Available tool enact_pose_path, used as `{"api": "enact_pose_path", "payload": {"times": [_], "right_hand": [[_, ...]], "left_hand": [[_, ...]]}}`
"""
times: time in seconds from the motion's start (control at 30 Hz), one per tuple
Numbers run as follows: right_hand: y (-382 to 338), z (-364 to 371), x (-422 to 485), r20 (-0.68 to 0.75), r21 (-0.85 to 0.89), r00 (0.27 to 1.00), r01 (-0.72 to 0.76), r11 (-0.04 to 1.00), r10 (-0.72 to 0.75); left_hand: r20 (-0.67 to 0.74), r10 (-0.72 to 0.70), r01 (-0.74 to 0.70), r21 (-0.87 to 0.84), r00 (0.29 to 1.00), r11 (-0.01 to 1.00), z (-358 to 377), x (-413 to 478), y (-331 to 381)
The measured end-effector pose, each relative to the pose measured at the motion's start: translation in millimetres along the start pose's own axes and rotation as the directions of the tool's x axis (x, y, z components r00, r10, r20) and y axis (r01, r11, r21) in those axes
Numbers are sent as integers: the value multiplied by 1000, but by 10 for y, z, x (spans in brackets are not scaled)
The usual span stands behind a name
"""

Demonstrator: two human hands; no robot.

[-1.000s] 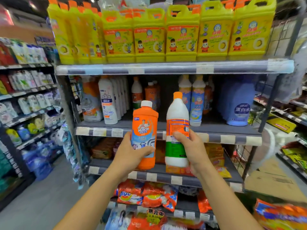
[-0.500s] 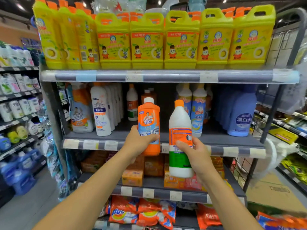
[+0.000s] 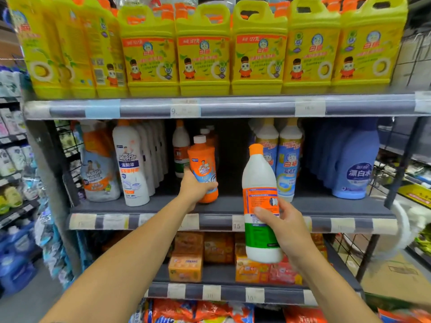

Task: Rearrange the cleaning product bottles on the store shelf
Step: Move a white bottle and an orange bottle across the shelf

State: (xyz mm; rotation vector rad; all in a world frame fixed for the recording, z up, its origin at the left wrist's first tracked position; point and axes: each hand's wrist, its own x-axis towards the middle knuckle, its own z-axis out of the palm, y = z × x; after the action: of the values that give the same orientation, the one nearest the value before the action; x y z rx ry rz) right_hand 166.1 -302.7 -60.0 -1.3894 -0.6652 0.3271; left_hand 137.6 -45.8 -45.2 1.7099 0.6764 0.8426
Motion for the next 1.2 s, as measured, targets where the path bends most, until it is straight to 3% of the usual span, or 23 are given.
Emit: {"api": "enact_pose_path", "payload": {"times": [0.3,0.73,0.87,1.03,1.07,1.13,1.2], "right_hand": [[89,270,228,-42,-19,999,-10,1000,9],[187,500,284,-74,1,997,-3,1000,3],[148,596,307,-53,12,999,7,1000,-6],[66,783,444,-16,46,1000,24,999,-23],[47,837,474,1,69,1000,27,997,-27],[15,961,545,39,126,999,19,992,-25],[-16,1107,632,82,192,997,-8,981,-8]], "left_hand": [[80,59,-62,35,995,997,96,640,-212],[114,36,-43,60,993,997,127,959,-379],[210,-20,-4,113,977,994,126,933,-396],[-30,-185,186,7,982,983,-124,435,-261],[-2,-155,155,-58,988,986,-234,285,-213],[192,-71,118,-243,979,963,-448,-20,-116],[428,4,182,-394,904,901,-626,-283,-49]]}}
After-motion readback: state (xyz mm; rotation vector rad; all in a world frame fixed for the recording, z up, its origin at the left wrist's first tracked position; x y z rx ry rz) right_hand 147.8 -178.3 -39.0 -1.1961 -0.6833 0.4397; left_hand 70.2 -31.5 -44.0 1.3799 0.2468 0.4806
